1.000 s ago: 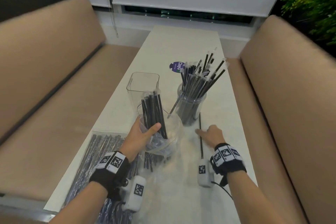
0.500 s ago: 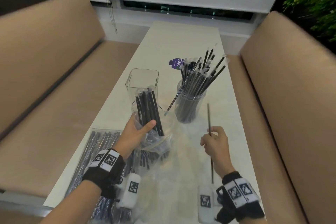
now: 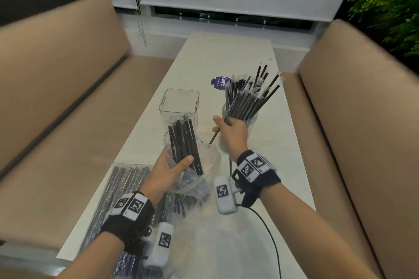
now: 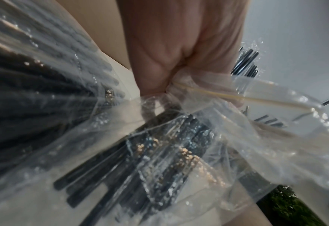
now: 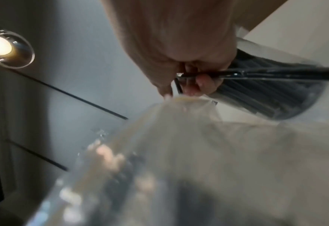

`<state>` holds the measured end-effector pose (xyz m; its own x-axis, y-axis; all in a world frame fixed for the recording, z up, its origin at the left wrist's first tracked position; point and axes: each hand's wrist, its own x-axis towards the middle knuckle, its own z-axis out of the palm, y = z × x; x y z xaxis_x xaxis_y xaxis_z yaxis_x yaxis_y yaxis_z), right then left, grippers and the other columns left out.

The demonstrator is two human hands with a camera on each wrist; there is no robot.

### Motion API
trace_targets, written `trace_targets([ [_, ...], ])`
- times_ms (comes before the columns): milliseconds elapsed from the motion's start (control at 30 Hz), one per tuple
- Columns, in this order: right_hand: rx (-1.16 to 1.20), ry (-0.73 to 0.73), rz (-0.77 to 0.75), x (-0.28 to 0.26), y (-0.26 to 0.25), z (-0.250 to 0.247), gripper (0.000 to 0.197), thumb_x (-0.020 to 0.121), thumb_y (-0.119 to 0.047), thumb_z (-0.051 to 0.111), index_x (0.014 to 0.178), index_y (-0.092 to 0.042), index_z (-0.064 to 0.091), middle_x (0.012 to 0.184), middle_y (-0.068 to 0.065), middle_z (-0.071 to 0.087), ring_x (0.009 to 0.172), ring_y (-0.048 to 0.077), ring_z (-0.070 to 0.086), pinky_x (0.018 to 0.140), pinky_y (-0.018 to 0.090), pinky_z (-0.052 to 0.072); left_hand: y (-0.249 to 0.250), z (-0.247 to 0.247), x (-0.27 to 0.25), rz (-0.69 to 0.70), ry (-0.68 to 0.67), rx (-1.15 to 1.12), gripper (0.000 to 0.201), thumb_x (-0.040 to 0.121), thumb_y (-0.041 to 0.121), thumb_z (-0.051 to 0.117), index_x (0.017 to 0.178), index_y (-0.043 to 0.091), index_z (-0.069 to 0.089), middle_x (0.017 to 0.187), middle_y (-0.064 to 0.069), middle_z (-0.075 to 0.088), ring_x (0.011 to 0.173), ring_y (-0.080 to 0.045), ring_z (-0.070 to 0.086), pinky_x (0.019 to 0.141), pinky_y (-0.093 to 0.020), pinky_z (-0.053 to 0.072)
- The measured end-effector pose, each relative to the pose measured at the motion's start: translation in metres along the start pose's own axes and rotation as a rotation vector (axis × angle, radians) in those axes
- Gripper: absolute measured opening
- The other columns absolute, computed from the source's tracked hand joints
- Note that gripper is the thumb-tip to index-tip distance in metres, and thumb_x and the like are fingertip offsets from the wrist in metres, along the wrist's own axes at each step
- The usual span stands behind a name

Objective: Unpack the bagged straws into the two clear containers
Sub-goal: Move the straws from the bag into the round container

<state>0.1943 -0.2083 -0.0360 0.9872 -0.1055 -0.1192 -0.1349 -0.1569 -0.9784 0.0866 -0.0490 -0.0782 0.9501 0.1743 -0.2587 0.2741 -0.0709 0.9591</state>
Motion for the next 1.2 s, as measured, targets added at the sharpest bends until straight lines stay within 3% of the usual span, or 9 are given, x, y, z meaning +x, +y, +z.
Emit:
trace_targets([
  [67,0.062,0.007,0.035,0.003,-0.002,0.001,0.022,0.090,-0.019,0.065,0.068,-0.014,0.065,0.065,-0.001,0.065,0.076,0.019,0.060,0.079,0.030,0.044,0.000,-0.001,0.000,-0.014,0.010,-0.002,0.117,0.054,0.075,0.075,0.151,0.032,0.025,0.146,-0.025,0.044,0.128,-0.035,0.053,0.107,-0.052,0.043],
  [267,-0.023,-0.127,-0.114,-0.013,-0.040,-0.018,0.029,0.095,-0.007,0.042,0.081,-0.020,0.063,0.065,-0.002,0.068,0.082,0.018,0.065,0.090,0.039,0.049,0.005,-0.001,-0.006,-0.022,-0.003,0.024,0.124,0.053,0.076,0.076,0.153,0.031,0.019,0.159,-0.003,0.030,0.145,-0.022,0.032,0.117,-0.052,0.029],
  [400,0.085,-0.144,-0.287,-0.029,-0.080,-0.032,0.033,0.082,0.004,0.041,0.079,-0.019,0.064,0.063,-0.001,0.058,0.054,0.012,0.050,0.056,0.026,0.042,0.017,0.005,-0.011,0.031,-0.029,-0.021,0.108,0.066,0.056,0.072,0.153,0.020,0.019,0.149,0.010,0.034,0.144,-0.016,0.027,0.118,-0.042,0.026],
  [500,0.035,-0.215,-0.292,-0.031,-0.091,-0.039,0.031,0.081,0.000,0.046,0.088,-0.023,0.066,0.060,-0.003,0.048,0.051,0.011,0.036,0.049,0.027,0.029,0.026,0.007,-0.012,0.055,-0.042,-0.054,0.086,0.069,0.047,0.077,0.141,0.028,0.033,0.142,0.009,0.045,0.133,-0.016,0.044,0.100,-0.029,0.046],
  [567,-0.075,-0.338,-0.227,-0.033,-0.085,-0.038,0.023,0.087,-0.009,0.058,0.108,-0.019,0.063,0.063,-0.008,0.049,0.055,0.010,0.039,0.052,0.024,0.033,0.029,0.007,-0.012,0.063,-0.042,-0.068,0.096,0.057,0.054,0.086,0.136,0.031,0.037,0.144,0.003,0.049,0.131,-0.020,0.050,0.102,-0.040,0.049],
  [667,-0.308,-0.512,-0.202,-0.040,-0.059,-0.029,0.053,0.082,-0.043,0.072,0.126,-0.018,0.055,0.091,-0.002,0.062,0.076,0.010,0.059,0.072,0.025,0.051,0.037,0.012,-0.009,0.100,-0.070,-0.095,0.097,0.059,0.035,0.091,0.136,0.027,0.033,0.143,0.001,0.048,0.131,-0.019,0.049,0.109,-0.048,0.042],
  [733,-0.329,-0.538,-0.264,-0.048,-0.043,-0.019,0.047,0.077,-0.046,0.076,0.113,-0.019,0.064,0.098,0.001,0.071,0.084,0.012,0.067,0.079,0.028,0.055,0.040,0.018,-0.008,0.121,-0.107,-0.116,0.084,0.072,0.005,0.082,0.135,0.022,0.030,0.139,0.001,0.047,0.124,-0.009,0.054,0.098,-0.038,0.052],
  [833,-0.188,-0.426,-0.288,-0.054,-0.033,-0.009,0.028,0.079,-0.037,0.078,0.088,-0.014,0.067,0.075,0.002,0.068,0.066,0.012,0.063,0.064,0.027,0.053,0.044,0.029,-0.011,0.167,-0.170,-0.132,0.083,0.074,-0.020,0.065,0.131,0.029,0.030,0.135,0.004,0.046,0.118,0.001,0.056,0.094,-0.030,0.054],
  [1200,0.142,-0.153,-0.259,-0.026,-0.074,-0.056,0.022,0.095,-0.016,0.057,0.078,-0.006,0.066,0.074,0.011,0.070,0.066,0.021,0.069,0.077,0.043,0.058,0.046,0.026,-0.015,0.030,-0.216,-0.286,0.076,0.066,-0.005,0.061,0.127,0.037,0.048,0.131,-0.011,0.059,0.110,-0.032,0.067,0.090,-0.054,0.055],
])
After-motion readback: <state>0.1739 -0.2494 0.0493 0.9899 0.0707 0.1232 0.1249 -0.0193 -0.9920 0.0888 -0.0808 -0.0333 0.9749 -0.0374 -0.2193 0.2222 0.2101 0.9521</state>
